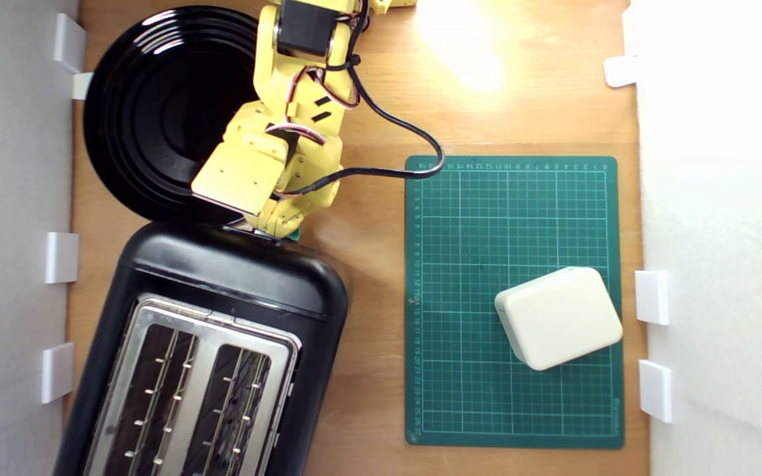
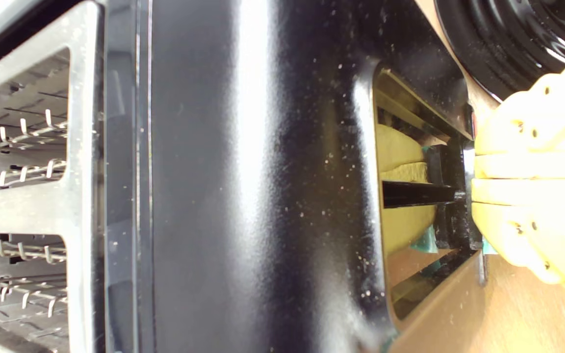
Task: Start toaster
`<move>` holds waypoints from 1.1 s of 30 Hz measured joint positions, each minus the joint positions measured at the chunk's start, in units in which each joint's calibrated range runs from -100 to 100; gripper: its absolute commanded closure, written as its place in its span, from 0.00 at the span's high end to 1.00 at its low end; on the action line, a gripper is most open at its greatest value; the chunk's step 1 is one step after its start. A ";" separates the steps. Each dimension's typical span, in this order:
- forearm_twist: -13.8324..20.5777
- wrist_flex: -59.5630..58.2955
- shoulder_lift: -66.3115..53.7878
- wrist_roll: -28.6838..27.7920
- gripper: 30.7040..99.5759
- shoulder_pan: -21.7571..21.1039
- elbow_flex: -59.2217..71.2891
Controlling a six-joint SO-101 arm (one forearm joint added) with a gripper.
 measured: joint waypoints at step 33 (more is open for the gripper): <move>0.67 -3.91 -0.17 -0.54 0.01 -0.18 1.76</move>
